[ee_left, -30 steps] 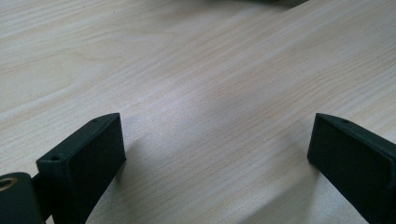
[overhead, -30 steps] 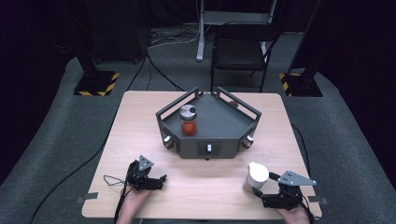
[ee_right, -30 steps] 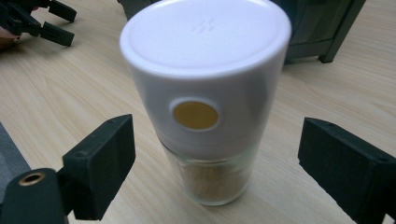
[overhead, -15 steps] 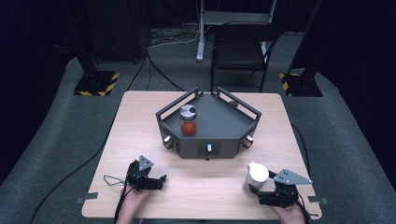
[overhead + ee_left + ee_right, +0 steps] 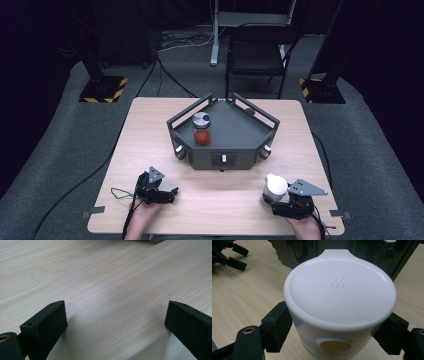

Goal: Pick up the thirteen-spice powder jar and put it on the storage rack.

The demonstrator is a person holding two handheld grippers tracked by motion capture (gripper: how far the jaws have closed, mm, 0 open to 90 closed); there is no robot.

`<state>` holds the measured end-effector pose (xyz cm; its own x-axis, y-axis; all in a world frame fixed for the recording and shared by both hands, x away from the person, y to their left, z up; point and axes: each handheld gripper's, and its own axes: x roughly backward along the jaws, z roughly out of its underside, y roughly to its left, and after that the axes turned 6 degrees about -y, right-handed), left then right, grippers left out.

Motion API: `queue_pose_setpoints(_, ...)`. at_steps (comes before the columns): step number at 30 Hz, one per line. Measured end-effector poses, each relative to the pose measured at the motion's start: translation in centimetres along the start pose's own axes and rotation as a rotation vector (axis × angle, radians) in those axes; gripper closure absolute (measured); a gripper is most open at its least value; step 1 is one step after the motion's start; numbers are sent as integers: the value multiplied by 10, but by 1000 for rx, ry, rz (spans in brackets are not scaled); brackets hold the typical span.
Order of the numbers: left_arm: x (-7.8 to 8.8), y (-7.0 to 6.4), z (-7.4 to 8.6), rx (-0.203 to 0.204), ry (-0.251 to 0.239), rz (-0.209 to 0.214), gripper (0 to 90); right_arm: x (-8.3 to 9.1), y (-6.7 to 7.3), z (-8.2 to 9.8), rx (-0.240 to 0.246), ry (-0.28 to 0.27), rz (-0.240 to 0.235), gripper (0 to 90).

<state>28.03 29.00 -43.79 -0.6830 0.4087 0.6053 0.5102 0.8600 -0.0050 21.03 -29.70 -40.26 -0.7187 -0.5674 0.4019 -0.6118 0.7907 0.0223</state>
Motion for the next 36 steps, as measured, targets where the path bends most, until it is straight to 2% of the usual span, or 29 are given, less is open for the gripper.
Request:
queue_pose_setpoints(5,0,0,0,-1,0,3,40,1,2,-1,3,0,17,290)
queue_pose_setpoints(24,-1,0,0,-4,1,5,39,-2,1,-13,2,34,19,295)
queue_pose_setpoints(28,-1,-1,-1,-3,1,5,39,0,-1,-16,-6,27,19,295)
queue_pose_setpoints(36,-1,-1,-1,-3,1,5,39,3,-2,-29,10,23,28,295)
